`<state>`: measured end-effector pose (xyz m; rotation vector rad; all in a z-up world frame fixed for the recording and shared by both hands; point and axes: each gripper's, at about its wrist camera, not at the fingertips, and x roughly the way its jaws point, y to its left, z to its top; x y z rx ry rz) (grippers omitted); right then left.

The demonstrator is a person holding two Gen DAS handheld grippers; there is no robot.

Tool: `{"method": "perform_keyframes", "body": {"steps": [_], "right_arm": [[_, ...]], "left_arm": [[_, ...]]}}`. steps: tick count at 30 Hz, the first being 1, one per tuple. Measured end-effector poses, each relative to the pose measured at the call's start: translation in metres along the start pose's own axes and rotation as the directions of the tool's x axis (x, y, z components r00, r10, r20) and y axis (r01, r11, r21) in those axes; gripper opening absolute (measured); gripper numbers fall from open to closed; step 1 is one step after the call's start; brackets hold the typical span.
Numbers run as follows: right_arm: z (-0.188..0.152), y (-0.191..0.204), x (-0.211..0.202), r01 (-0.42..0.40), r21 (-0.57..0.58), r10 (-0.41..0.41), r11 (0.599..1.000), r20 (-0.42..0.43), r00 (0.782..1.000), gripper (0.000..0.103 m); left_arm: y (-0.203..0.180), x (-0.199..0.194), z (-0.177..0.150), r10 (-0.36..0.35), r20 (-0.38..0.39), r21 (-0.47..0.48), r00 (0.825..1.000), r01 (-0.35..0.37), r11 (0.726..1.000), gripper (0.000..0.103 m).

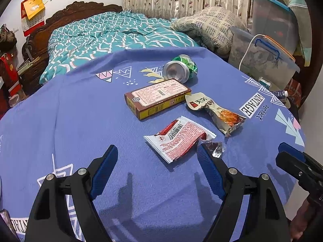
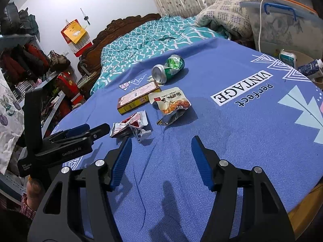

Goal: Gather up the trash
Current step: 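Move both tools back over the remaining snack packets on the bedspread, then grasp the red-white packet with the left tool while the right tool grasps the snack bag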

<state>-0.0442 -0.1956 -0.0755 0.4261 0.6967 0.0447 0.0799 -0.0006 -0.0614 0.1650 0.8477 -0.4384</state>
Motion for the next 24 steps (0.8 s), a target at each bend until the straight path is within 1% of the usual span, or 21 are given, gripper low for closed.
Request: {"method": "perform_keyframes", "body": {"steps": [5, 14, 18, 21, 24], "right_arm": [[0.000, 0.000, 0.001, -0.003, -0.001, 0.003, 1.000, -0.005, 1.000, 0.063], [0.002, 0.000, 0.008, -0.013, -0.006, 0.013, 1.000, -0.023, 1.000, 0.063], [0.003, -0.002, 0.012, -0.017, -0.005, 0.016, 1.000, -0.036, 0.999, 0.063], [0.003, -0.003, 0.016, -0.018, -0.006, 0.018, 1.000, -0.044, 0.999, 0.063], [0.004, -0.006, 0.020, -0.017, 0.002, 0.017, 1.000, -0.046, 0.999, 0.063]], "left_arm": [[0.000, 0.001, 0.000, 0.000, -0.002, -0.002, 1.000, 0.000, 1.000, 0.077], [0.009, 0.009, -0.002, 0.003, -0.029, -0.017, 1.000, -0.004, 1.000, 0.077], [0.011, 0.012, -0.002, -0.007, -0.039, -0.024, 0.999, 0.006, 1.000, 0.077], [0.013, 0.015, 0.000, -0.065, -0.059, -0.055, 0.996, 0.062, 0.997, 0.076], [0.013, 0.019, 0.003, -0.129, -0.080, -0.087, 0.988, 0.122, 0.989, 0.076]]}}
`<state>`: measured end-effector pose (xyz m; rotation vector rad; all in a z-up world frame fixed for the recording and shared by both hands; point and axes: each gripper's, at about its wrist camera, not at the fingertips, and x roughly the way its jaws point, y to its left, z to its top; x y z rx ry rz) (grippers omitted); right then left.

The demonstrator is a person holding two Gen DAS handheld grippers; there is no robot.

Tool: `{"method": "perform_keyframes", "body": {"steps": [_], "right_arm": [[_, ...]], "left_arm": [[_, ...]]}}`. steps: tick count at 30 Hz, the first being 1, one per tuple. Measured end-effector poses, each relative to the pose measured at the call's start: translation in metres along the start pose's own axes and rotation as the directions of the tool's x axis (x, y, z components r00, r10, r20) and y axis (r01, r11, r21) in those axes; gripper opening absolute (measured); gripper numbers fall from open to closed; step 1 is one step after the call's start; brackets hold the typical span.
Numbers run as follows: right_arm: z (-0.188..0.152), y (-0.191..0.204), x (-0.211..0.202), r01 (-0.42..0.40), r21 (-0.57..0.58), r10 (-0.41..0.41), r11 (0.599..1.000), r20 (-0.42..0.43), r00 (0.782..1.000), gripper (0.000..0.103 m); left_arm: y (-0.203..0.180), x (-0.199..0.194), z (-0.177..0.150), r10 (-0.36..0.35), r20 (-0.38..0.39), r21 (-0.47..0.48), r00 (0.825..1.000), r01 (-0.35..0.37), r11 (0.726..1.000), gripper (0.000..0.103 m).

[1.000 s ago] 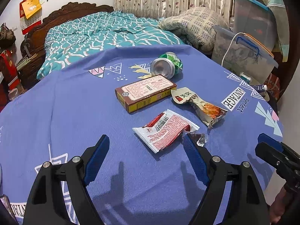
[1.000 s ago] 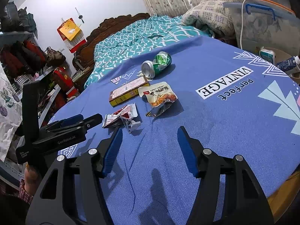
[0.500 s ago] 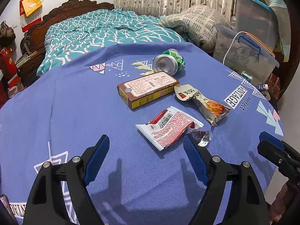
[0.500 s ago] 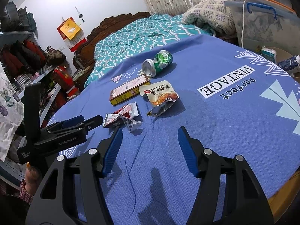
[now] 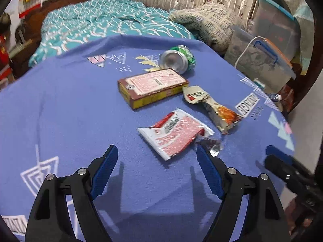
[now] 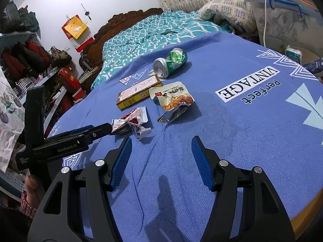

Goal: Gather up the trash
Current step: 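Grasp the red-white packet with the left tool while the right tool grasps the snack bag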

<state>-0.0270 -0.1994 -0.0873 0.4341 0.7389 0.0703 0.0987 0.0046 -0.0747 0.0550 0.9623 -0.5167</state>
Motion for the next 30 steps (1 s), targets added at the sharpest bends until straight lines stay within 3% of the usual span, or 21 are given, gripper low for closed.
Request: {"method": "perform_keyframes", "body": {"steps": [7, 16, 17, 19, 20, 21, 24, 25, 30], "right_arm": [[0.022, -0.028, 0.016, -0.001, 0.072, 0.002, 0.997, -0.013, 1.000, 0.063], [0.063, -0.074, 0.083, -0.161, 0.343, 0.220, 0.925, -0.141, 0.965, 0.063], [0.065, -0.070, 0.088, -0.163, 0.338, 0.224, 0.927, -0.148, 0.963, 0.062], [0.065, -0.060, 0.099, -0.182, 0.321, 0.248, 0.929, -0.180, 0.952, 0.037], [0.064, -0.059, 0.103, -0.187, 0.322, 0.258, 0.928, -0.194, 0.946, 0.023], [0.062, -0.057, 0.106, -0.203, 0.331, 0.279, 0.921, -0.199, 0.940, 0.019], [0.055, -0.056, 0.099, -0.222, 0.338, 0.295, 0.915, -0.182, 0.938, 0.016], [0.053, -0.058, 0.095, -0.223, 0.339, 0.294, 0.914, -0.172, 0.940, 0.016], [0.048, -0.076, 0.066, -0.222, 0.371, 0.280, 0.902, -0.112, 0.953, 0.015]], "left_arm": [[-0.019, 0.014, 0.006, -0.012, -0.020, 0.046, 1.000, 0.012, 0.999, 0.072], [-0.025, 0.021, 0.017, -0.015, -0.025, 0.059, 1.000, 0.016, 0.998, 0.074], [-0.027, 0.024, 0.017, -0.006, -0.033, 0.071, 0.999, 0.009, 0.997, 0.074], [-0.029, 0.032, 0.014, 0.002, -0.063, 0.082, 0.998, 0.003, 0.997, 0.072], [-0.029, 0.036, 0.013, -0.001, -0.076, 0.079, 0.997, 0.007, 0.997, 0.069], [-0.028, 0.040, 0.011, -0.008, -0.093, 0.070, 0.996, 0.015, 0.997, 0.051], [-0.027, 0.039, 0.007, -0.015, -0.086, 0.053, 0.996, 0.020, 0.998, 0.015], [-0.026, 0.039, 0.006, -0.032, -0.091, 0.043, 0.995, 0.036, 0.998, 0.010], [-0.029, 0.030, -0.001, -0.051, -0.081, 0.031, 0.995, 0.054, 0.998, 0.006]]}}
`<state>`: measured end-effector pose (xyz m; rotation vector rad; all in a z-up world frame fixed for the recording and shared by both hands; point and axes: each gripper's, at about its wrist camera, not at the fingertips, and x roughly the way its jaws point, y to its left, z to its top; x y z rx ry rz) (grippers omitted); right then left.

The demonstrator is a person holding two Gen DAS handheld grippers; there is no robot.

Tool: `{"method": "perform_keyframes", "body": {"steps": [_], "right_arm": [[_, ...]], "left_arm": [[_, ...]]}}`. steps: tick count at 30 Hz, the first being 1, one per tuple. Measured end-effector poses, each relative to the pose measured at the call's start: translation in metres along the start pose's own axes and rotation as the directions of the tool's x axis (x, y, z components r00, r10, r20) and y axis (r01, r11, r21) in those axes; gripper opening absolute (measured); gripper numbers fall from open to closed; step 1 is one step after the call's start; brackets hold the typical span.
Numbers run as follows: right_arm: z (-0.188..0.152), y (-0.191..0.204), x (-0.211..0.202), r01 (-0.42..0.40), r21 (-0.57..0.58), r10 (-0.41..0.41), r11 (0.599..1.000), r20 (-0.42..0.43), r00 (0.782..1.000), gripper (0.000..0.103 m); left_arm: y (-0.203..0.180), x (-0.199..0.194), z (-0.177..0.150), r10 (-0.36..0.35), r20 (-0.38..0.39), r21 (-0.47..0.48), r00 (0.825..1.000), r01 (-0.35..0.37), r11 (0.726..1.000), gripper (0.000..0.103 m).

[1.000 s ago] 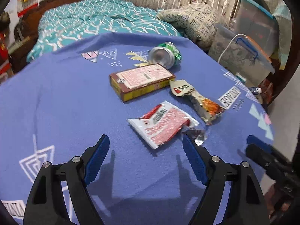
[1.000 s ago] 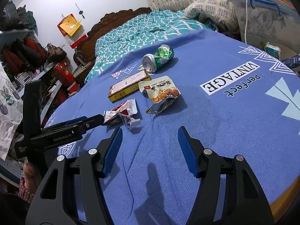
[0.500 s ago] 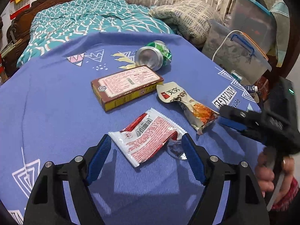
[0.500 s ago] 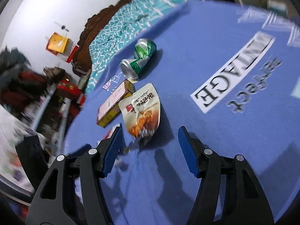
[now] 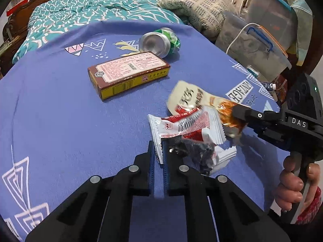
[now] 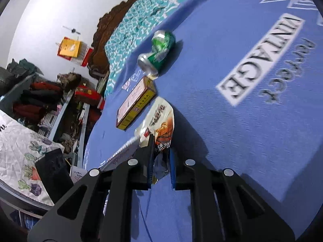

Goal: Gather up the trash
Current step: 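Grasp the red-white packet with the left tool while the right tool grasps the snack bag, then carry both packets to the wastebasket and open both tools to drop them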

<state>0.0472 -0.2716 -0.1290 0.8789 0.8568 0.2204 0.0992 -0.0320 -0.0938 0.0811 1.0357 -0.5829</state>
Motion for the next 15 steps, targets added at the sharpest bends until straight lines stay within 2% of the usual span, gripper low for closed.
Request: {"method": "perform_keyframes", "body": {"steps": [8, 15], "right_arm": [[0.000, -0.022, -0.047, 0.008, 0.040, -0.013, 0.999, 0.101, 0.995, 0.015], [-0.020, -0.024, -0.059, 0.031, 0.013, -0.032, 0.999, 0.099, 0.995, 0.015]], "left_arm": [[-0.023, -0.028, 0.009, -0.034, 0.067, 0.046, 0.997, 0.031, 0.998, 0.006], [-0.032, -0.028, 0.004, -0.020, 0.056, 0.056, 0.998, 0.017, 0.998, 0.006]]}}
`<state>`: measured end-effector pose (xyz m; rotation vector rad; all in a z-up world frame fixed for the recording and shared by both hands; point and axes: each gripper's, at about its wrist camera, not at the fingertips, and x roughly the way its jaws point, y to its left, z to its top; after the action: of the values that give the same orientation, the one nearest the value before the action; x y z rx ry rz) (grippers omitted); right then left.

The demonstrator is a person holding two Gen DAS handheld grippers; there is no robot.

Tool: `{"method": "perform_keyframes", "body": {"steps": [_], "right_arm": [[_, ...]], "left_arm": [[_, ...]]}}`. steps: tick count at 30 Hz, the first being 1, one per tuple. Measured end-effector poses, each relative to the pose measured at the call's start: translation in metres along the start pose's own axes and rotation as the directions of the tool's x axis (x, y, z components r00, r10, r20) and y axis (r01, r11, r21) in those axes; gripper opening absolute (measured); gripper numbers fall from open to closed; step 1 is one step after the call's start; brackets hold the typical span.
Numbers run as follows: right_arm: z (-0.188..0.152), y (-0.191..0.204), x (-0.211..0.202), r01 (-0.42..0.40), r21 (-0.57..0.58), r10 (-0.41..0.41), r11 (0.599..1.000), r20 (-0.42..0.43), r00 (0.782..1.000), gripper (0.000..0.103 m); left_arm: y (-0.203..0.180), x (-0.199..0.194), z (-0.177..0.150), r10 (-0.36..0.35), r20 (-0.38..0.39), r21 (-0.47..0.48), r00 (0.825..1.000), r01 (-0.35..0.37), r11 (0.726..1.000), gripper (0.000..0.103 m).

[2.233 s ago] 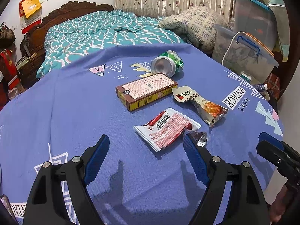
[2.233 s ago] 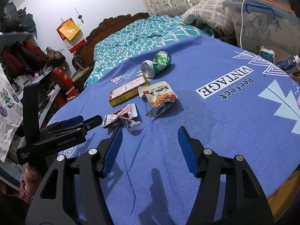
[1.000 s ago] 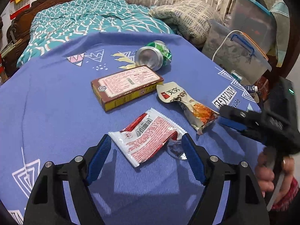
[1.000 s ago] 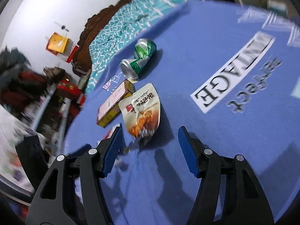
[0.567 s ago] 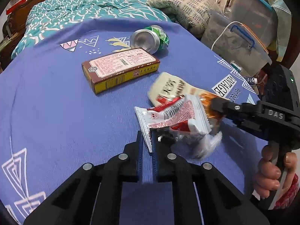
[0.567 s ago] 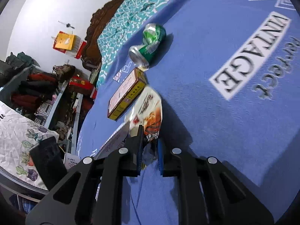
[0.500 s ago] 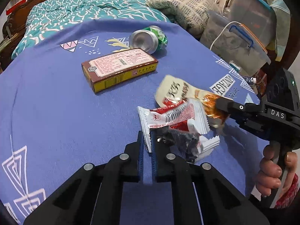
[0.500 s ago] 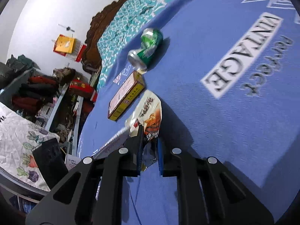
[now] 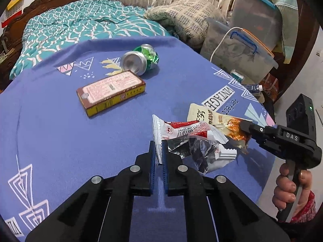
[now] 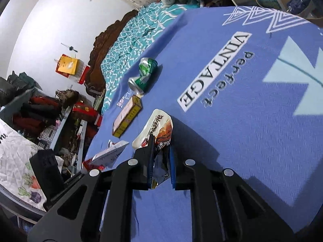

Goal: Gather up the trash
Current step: 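Carry both packets to the wastebasket and open both tools to drop them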

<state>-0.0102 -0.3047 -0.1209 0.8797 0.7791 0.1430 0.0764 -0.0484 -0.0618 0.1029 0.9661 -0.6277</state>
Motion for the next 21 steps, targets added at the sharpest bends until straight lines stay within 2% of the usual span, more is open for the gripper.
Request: {"method": "perform_keyframes", "body": {"steps": [5, 9, 17, 21], "right_arm": [[-0.009, -0.008, 0.002, 0.004, 0.009, -0.003, 1.000, -0.023, 1.000, 0.015], [-0.013, -0.001, 0.003, 0.013, -0.028, -0.013, 1.000, -0.024, 1.000, 0.015], [0.009, -0.011, -0.027, 0.023, -0.008, -0.022, 1.000, 0.074, 0.997, 0.015], [0.023, -0.030, -0.045, 0.045, 0.019, -0.047, 0.999, 0.129, 0.991, 0.015]], "left_arm": [[0.002, -0.003, -0.004, 0.039, 0.005, 0.007, 0.999, -0.039, 0.999, 0.006], [0.003, -0.010, -0.006, 0.058, 0.023, 0.011, 0.998, -0.059, 0.998, 0.006], [-0.003, -0.013, 0.001, 0.055, 0.033, 0.024, 0.998, -0.056, 0.998, 0.006], [-0.021, -0.004, 0.019, 0.020, 0.021, 0.064, 1.000, -0.021, 0.998, 0.006]]}}
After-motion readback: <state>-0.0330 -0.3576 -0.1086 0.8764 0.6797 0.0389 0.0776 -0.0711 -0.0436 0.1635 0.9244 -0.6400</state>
